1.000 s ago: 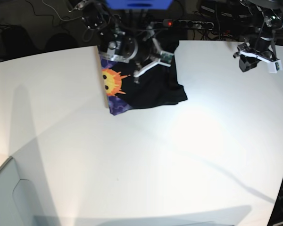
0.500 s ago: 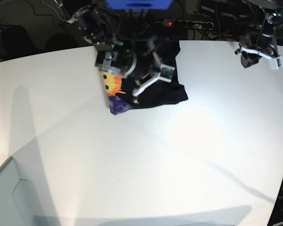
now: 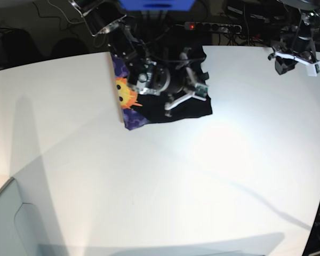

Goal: Fold the T-shirt properly
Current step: 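Adjust the folded bundle with the right gripper, exposing the sun print, then press and smooth the folded shirt with the left gripper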

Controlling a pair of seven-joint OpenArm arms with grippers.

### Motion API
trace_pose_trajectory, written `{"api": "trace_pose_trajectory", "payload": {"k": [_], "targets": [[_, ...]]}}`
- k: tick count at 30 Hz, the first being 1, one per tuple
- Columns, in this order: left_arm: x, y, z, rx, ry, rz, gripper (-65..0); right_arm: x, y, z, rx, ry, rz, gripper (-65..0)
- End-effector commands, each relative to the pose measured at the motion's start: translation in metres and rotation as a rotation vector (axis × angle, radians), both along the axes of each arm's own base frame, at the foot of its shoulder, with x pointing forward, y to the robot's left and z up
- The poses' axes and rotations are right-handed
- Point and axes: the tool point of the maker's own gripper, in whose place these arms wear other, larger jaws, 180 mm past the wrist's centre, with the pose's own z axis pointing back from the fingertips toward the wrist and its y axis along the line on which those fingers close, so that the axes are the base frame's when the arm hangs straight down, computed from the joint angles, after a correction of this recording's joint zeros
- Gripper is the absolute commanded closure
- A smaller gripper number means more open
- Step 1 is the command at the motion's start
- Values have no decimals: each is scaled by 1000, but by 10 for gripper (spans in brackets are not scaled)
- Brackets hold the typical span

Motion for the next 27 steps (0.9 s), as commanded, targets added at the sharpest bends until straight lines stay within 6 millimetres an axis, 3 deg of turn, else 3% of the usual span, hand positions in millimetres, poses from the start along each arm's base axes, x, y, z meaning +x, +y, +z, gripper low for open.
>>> {"api": "trace_pose_trajectory", "payload": {"k": [1,3,6,12,14,19,23,27], "targets": [[4,2,10,20,-31,-10,-185,-5,17,20,69,-25,38,-1],[5,1,9,17,-30,-14,-185,-11,25,30,85,-53,71,-1],[9,-4,12,-17,-58,-18,-185,-6,15,49,98,-116,56,-1],[19,-29,23,-186,-135,-55,-186,27,-59,85,78,-269,-120,-1],[23,-40,25,-245,-152,-77,-202,35,-83,84,42,-292,-164,-1],[39,-75,29,-380,-201,-139,-370,53,-145,74,-86,-305,-284,-1],[57,-117,25,-479,-212,-235,-382,57,-180,71,-151,-301,-369,-1],[63,-157,-5,-573,-126,-307,-382,58,-199,70,-177,-298,-423,-1]]}}
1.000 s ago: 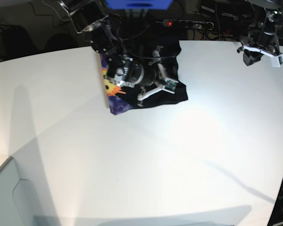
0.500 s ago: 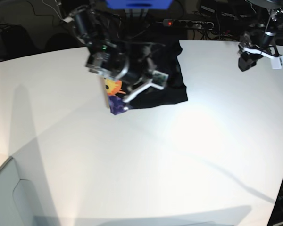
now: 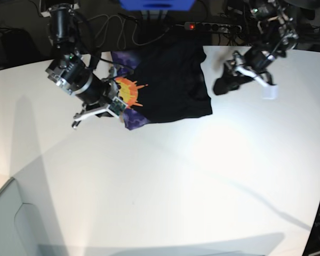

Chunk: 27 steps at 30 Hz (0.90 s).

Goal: Fold the T-shirt properly
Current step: 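Press and smooth the folded shirt with the left gripper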

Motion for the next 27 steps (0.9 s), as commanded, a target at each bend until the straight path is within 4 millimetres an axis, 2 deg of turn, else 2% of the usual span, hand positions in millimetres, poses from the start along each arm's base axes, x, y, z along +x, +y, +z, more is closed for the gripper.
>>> {"api": "trace_pose_trajectory", "payload": {"k": [1,4,7,14,18,20,22,26,27], "targets": [[5,-2,1,-11,-17,-1,-382,2,1,10,19,-31,15,-1],[6,-20,-24,-28,53,-51,-382,0,-7,7,6,-23,1,-1],[4,-31,-39,-25,92,-85,-382,-1,-11,5,-8,-14,-5,-1],[-1,-62,-61,-47,124,-138,-382,-2,-17,1,-38,1,-12,-1],[-10,-73,-74,-67,166,-169,-380,-2,-17,1,-40,1,-12,-1],[-7,-72,-78,-72,174,-166,-368,-2,-17,1,-40,1,-12,-1],[-6,-72,-84,-80,191,-161,-280,-2,-18,1,-41,1,-15,-1],[7,-70,-88,-89,198,-145,0,5,-44,4,-59,-11,-94,-1],[10,-68,-89,-82,197,-152,0,6,-50,4,-66,-12,-111,-1]]}}
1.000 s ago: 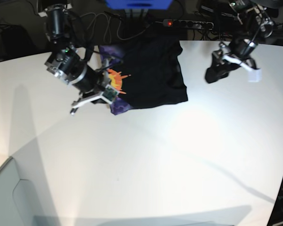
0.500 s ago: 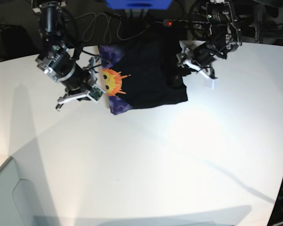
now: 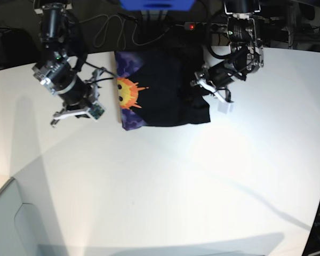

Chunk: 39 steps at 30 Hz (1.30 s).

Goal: Fold the T-shirt properly
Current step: 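Press and smooth the folded shirt with the left gripper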

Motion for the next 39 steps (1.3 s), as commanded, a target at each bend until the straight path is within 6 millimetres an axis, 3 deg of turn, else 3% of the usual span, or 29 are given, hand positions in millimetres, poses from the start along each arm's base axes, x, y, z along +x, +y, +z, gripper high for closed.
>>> {"api": "trace_pose_trajectory", "payload": {"k": [1,6,12,18,21,23,28,31,35,39], "targets": [[-9,11,-17,47,75,1,0,4,0,10,7,-33,16,-1],[14,9,-13,69,44,-62,0,6,-34,15,-40,-39,-77,-1],[45,-26,6,174,-67,-364,0,1,-70,27,-90,-60,-186,-1],[75,-55,21,308,-167,-642,0,-14,-114,27,-135,-44,-311,-1],[95,-65,26,441,-235,-757,0,-18,-130,31,-149,-51,-360,-1],[102,-88,30,525,-301,-853,0,-24,-140,31,-160,-45,-389,-1],[101,-135,28,786,-486,-1120,0,-39,-159,28,-167,-26,-467,-1],[89,-170,30,880,-674,-1334,0,-45,-161,26,-165,-17,-484,-1],[84,-194,33,996,-856,-1508,0,-55,-161,23,-172,3,-491,-1],[95,-194,26,1140,-887,-1613,0,-60,-161,20,-171,18,-495,-1]]}}
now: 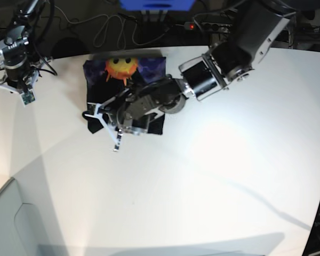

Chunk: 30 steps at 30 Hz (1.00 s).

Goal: Fold the T-shirt properly
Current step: 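Press and smooth the folded shirt with the left gripper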

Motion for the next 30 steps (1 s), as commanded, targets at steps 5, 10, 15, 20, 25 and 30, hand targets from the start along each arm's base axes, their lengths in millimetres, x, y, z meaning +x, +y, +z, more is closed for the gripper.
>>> {"api": "trace_pose_trajectory", "payload": {"k": [5,10,15,20,25,30], "targets": [[19,10,8,100,-96,-48,-153,-2,7,2,13,-12,23,-1],[22,12,8,102,-104,-42,-359,-3,10,0,22,-10,20,-1],[44,6,47,-24,-151,32,-385,-2,12,2,23,-16,22,-1],[61,2,87,-130,-217,80,-385,-3,13,1,30,-15,22,-1],[67,3,108,-181,-255,100,-386,-11,23,-3,58,-7,21,-1],[86,51,114,-193,-283,215,-386,-6,59,-12,123,4,95,-1]]}}
